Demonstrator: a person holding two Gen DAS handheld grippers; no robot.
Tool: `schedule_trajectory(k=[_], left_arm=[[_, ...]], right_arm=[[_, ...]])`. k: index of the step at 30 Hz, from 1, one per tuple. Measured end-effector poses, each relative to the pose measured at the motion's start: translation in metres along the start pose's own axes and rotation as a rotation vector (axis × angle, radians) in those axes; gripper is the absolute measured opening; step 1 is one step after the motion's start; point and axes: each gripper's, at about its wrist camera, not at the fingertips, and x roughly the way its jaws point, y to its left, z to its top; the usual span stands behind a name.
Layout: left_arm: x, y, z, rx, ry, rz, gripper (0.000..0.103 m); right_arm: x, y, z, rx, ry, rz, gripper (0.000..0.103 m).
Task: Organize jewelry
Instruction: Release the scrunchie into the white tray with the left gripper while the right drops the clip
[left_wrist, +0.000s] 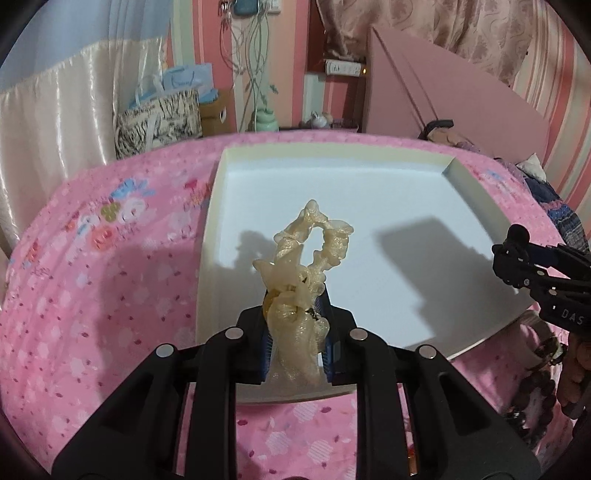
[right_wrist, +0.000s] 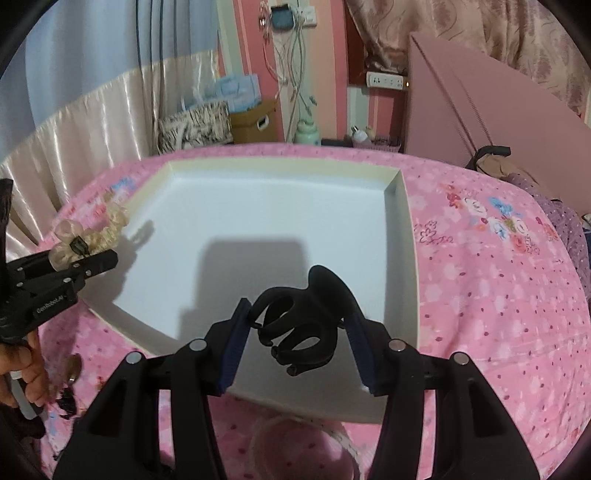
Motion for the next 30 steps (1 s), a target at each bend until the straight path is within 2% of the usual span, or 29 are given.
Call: schedule_trajectory(k=[9,12,18,19,20,21,22,25,27,30], left_arm=[[0.024,-0.002,-0.004,0.031,0.057,0.031,0.022],[0.025,-0.004,-0.005,0.052,0.059,0.037,0.026],[0.023,-0.007,-0.005,0.057,0.059,0.033,0.035],[0.023,-0.007,-0.005,0.057,0.059,0.026,0.043],[0.022,-0.006,-0.006,0.055,0.059,0.019,0.053],[0.021,-0.006,-0.006,0.058,0.055,0.018,0.058],[0.020,-0.007,-0.006,0.064,0.053,0.024,0.065],[0.009,-0.003,-0.002,0.043,0.047,-0.008,0.065],[-0.007,0.001,0.006,0.024,0.020,-0.023,0.069],[-0.039,0.002,0.015,0.043,-0.037,-0.002,0.075]], right_arm=[[0.019,0.002,0.003,-0.021,0.059,-0.030,0.052],[0.025,0.006,0.003,-0.042,0.087,-0.036,0.053],[0.024,0.007,0.002,-0.045,0.090,-0.026,0.053],[0.022,0.006,0.002,-0.043,0.084,-0.018,0.053],[0.019,0.006,0.002,-0.040,0.070,-0.004,0.058],[0.014,0.006,0.003,-0.040,0.055,0.001,0.066],[0.009,0.005,0.004,-0.040,0.043,-0.001,0.069],[-0.016,0.000,0.010,-0.031,-0.011,0.036,0.070],[-0.037,-0.005,0.014,-0.034,-0.051,0.029,0.070],[-0.078,-0.020,0.016,-0.023,-0.126,0.015,0.070]])
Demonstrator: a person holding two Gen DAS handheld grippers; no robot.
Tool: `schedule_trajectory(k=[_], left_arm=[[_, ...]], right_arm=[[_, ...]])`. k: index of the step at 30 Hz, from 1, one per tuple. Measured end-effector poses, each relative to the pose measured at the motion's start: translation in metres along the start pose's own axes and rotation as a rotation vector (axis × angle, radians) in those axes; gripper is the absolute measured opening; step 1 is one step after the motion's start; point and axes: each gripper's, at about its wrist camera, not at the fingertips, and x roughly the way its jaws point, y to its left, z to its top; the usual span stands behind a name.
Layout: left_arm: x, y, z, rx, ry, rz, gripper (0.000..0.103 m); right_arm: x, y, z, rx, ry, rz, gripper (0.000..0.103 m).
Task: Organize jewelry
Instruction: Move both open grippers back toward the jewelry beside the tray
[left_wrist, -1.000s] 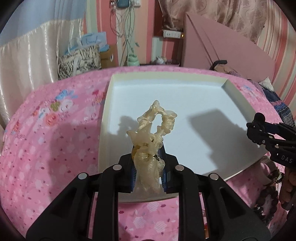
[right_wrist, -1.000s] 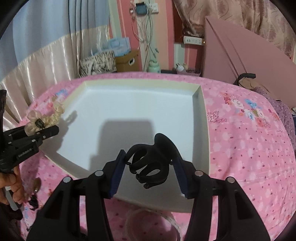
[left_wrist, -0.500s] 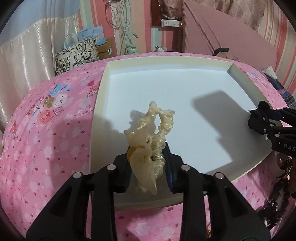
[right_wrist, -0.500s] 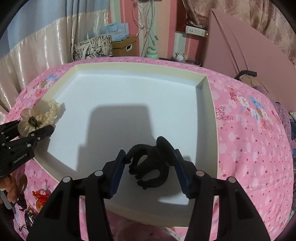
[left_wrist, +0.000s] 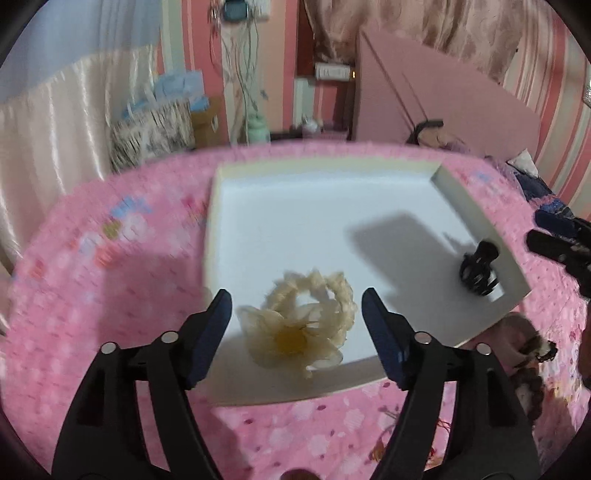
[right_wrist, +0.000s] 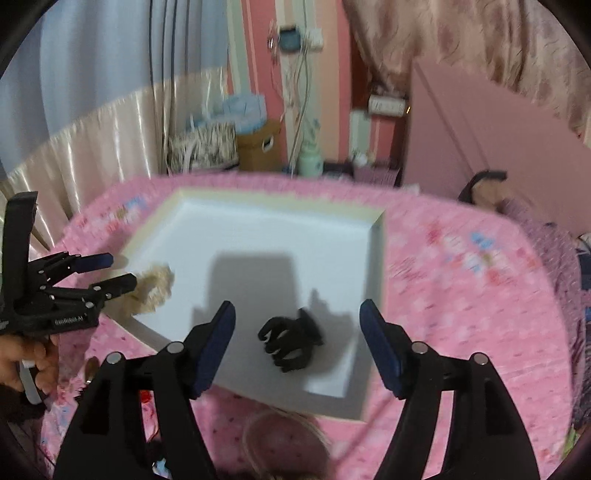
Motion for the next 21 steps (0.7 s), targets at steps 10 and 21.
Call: schedule_trajectory(k=[10,21], left_arm=[[-0.077,0.018,-0.057,0.009,-0.052,0.094,0.084],[-0.102,0.025,-0.155,-0.122,-0.010,0.059,0.084]], right_arm=[[-0.091,-0.054,-0.075,0.096,-0.074,-0.082,0.072],[-0.077,-0.009,-0.165,0.122,0.043,-0.014,0.071]])
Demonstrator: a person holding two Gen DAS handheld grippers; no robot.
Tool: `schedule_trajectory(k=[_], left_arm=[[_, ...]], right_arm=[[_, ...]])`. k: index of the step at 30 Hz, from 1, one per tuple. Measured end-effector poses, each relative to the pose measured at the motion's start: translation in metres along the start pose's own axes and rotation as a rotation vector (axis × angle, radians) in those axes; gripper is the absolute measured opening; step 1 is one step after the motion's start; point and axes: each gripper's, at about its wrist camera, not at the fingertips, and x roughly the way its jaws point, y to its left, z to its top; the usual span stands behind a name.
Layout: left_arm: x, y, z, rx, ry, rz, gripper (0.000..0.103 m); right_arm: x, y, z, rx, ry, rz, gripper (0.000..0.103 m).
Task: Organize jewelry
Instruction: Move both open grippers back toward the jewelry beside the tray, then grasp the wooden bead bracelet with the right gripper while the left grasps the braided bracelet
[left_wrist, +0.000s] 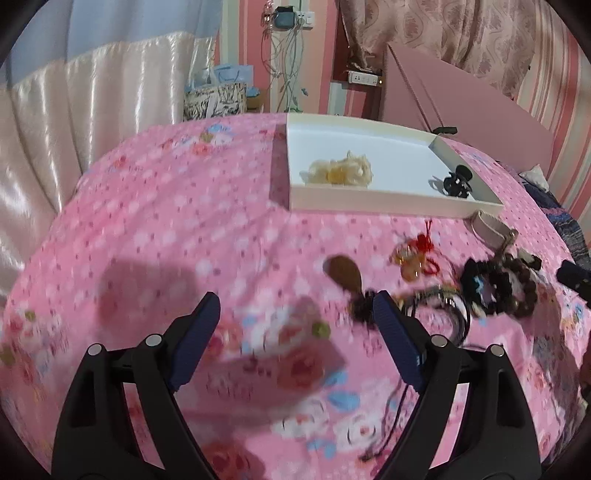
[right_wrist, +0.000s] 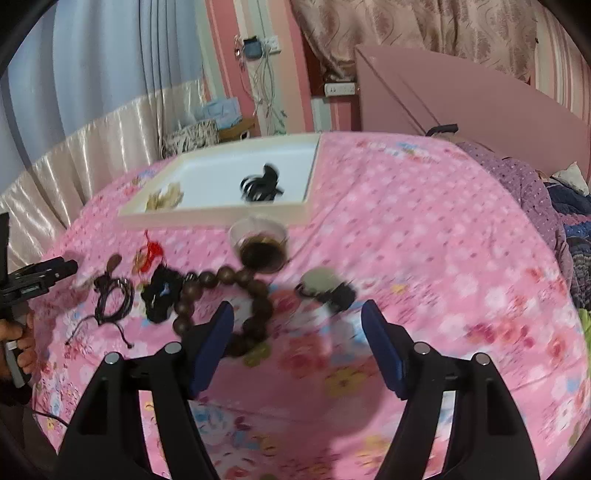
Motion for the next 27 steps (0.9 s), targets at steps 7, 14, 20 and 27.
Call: schedule_trajectory(k=[7,14,20,27], left_arm=[[0.002,0.009,-0.009,-0.015,0.009,0.005,0.084],[0.010,-0.006,-0.011,0.021,0.027,-0.035,0.084],[0.020,-0.036,-0.008,0.064,0.047,-0.086,0.084],[0.015,-0.057,-0.016,0.077,0.040,-0.098,0.084]], right_arm=[[0.035,0.021,0.005,-0.024,0.064,-0.039,0.043],[0.061,0.028,0.002,-0.053,0.122,-0.081,0.026],[0.059,0.030,0.000,-0.072,0.108,-0.089,0.024],[0.055,0.026,-0.001,-0.051,0.091,-0.077,0.021]])
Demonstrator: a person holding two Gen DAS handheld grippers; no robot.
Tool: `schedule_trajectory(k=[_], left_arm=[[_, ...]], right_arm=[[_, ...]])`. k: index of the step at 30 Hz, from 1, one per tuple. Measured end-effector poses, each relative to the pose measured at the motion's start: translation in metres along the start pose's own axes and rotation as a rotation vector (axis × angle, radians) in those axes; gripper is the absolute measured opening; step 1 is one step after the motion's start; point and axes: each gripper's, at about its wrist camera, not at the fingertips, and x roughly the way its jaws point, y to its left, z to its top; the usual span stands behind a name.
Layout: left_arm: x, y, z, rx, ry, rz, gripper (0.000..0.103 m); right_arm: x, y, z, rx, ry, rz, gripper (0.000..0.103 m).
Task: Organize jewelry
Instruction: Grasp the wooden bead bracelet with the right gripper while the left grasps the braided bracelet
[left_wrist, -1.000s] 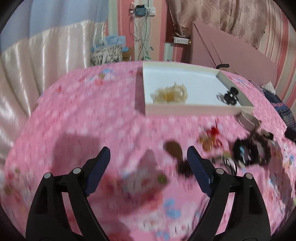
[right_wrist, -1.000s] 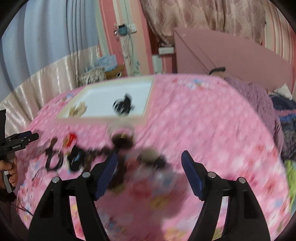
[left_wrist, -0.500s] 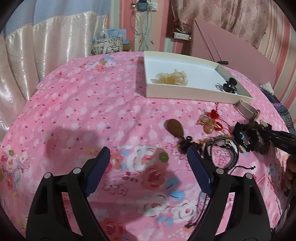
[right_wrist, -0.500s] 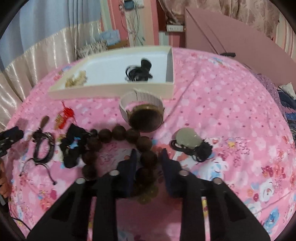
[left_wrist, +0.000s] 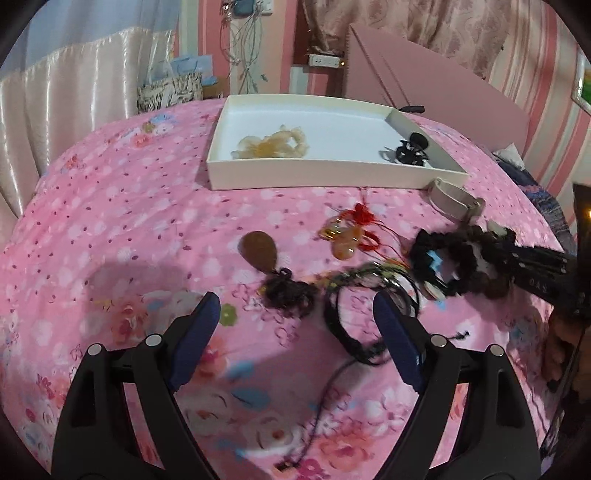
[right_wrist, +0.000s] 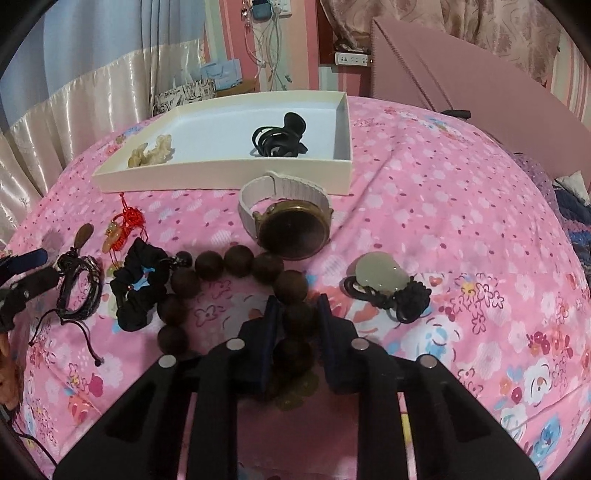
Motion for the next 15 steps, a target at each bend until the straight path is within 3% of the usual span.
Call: schedule_trajectory(k=[4,6,7,13,15], left_arm=[[-0.003,-0.020,-0.011,0.035,0.014,-0.025,0.084],[0.003,-0.025,-0.013,0.043,0.044,-0.029,0.075],[0.008,-0.024,-0.014,0.024,0.071,-0.046,0.066],[0.016,-0.032,-0.011,0.015,0.077,-0.085,0.064],[0.021,-0.036,-0.009,0.017,0.069,-0.077,0.056]], right_arm=[[0.000,-0.001,-0.001,0.008,-0.001,0.010,0.021],[0.000,-0.001,0.000,0.015,-0.001,0.020,0.021],[0.000,-0.002,0.000,0.016,-0.001,0.022,0.022],[0.000,-0.003,0.000,0.019,-0.001,0.026,0.022],[0.001,-0.003,0.000,0.022,-0.001,0.030,0.022]])
